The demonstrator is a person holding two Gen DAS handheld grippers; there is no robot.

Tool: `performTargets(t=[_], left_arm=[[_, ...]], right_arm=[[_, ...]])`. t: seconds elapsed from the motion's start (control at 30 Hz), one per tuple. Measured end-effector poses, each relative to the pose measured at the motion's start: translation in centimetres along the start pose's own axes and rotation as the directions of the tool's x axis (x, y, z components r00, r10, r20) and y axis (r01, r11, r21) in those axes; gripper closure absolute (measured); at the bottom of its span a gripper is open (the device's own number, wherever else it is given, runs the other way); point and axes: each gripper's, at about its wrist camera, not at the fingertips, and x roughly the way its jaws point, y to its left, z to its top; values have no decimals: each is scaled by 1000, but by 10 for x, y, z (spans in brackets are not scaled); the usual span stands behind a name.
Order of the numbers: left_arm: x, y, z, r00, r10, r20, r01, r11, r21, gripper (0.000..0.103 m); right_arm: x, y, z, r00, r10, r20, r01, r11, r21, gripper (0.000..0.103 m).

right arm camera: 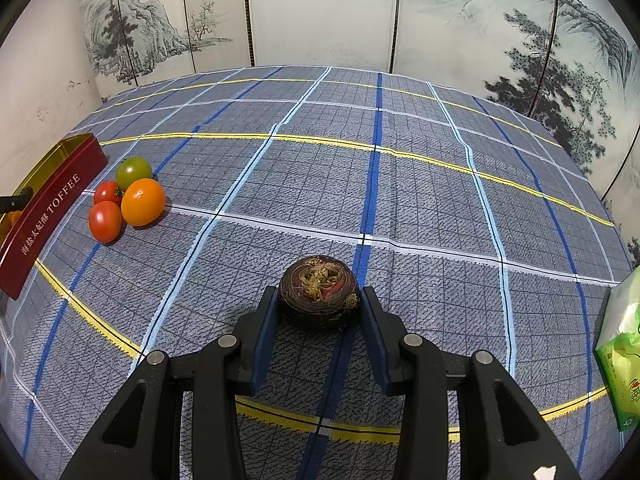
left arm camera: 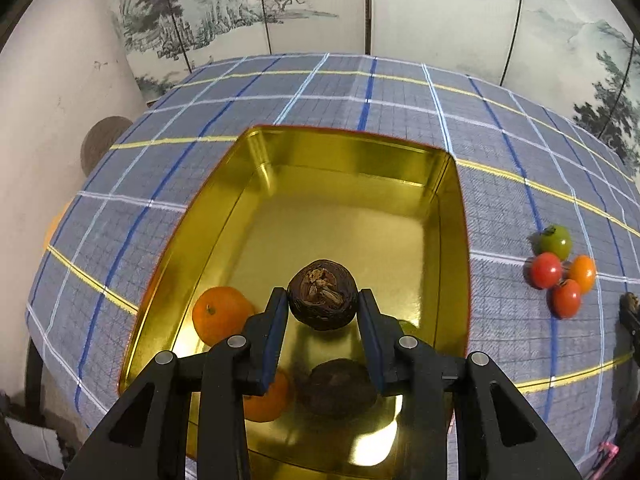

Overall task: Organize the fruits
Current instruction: 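Lower the dark brown fruit into the tin and open the left gripper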

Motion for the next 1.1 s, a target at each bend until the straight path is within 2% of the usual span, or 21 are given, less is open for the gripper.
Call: performTargets(t=[0.8,1.1], left_arm=[[25,13,-12,997,4,-72,-7,999,-31,66],[24,12,-13,997,10,-72,-12,1000,-25,66]], right_arm=[[0,0,0,1000,-1,0,1,1000,-1,65],[0,0,0,1000,1,1,-1,1000,1,65]])
